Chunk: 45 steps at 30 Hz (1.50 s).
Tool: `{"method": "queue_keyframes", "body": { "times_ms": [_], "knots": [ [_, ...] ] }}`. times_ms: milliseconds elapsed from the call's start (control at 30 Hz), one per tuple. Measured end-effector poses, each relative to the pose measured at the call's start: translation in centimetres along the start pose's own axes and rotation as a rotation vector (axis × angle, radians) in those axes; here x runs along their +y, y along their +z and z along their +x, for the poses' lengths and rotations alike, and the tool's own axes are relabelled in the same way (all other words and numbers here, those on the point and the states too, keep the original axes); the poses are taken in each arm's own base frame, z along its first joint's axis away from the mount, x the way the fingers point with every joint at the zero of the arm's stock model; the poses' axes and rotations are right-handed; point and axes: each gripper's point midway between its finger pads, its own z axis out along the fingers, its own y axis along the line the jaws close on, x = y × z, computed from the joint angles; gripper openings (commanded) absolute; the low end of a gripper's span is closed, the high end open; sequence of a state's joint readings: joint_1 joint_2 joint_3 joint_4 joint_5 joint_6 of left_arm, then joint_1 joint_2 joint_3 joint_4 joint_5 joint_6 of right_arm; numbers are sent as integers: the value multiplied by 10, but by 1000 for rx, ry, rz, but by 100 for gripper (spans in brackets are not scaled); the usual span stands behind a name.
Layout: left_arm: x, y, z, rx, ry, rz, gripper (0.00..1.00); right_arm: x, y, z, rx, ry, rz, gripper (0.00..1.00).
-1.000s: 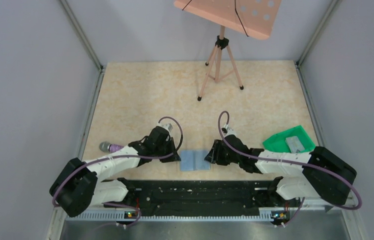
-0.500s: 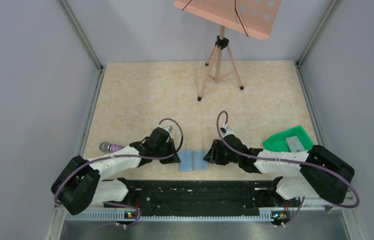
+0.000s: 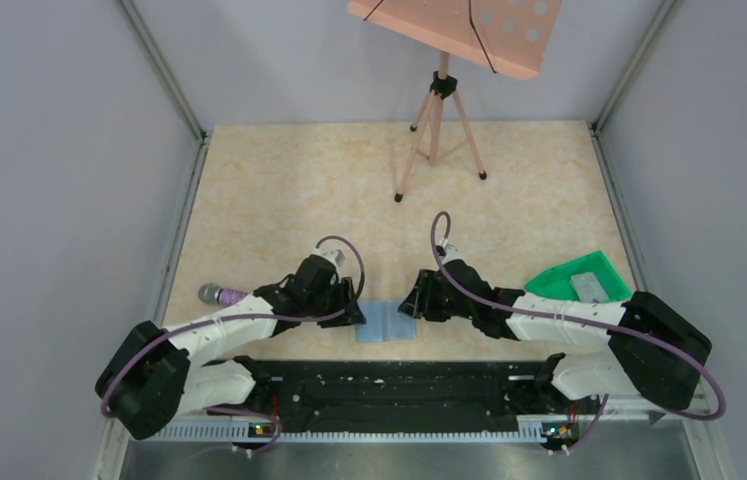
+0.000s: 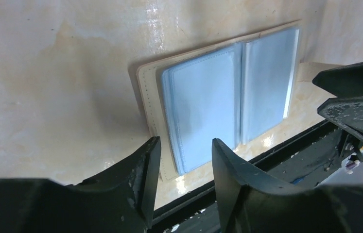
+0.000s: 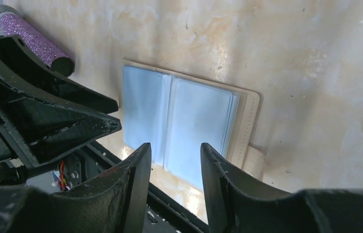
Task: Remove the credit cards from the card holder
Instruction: Remove the credit card from the card holder.
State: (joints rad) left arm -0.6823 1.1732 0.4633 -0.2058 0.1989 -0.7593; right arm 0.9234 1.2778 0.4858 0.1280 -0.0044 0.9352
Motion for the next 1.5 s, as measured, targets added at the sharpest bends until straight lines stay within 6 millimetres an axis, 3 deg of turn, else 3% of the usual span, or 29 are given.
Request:
{"method": "queue_keyframes", "body": {
  "times_ms": [200,533,700,1100,1500],
  "knots": [
    [2,-10,-5,-42,13,-17,52,-3,2,3,9,-2,19,43],
    [5,3,4,19,3,-17,29,-22,12,13,40,-2,88,43],
    [2,4,6,32,5,0,24,-22,13,13,38,0,88,43],
    [-1,8,10,42,5,27,21,-13,15,14,39,24,37,43],
    [-3,10,10,38,5,44,21,11,14,11,39,59,-69,43]
  ]
}}
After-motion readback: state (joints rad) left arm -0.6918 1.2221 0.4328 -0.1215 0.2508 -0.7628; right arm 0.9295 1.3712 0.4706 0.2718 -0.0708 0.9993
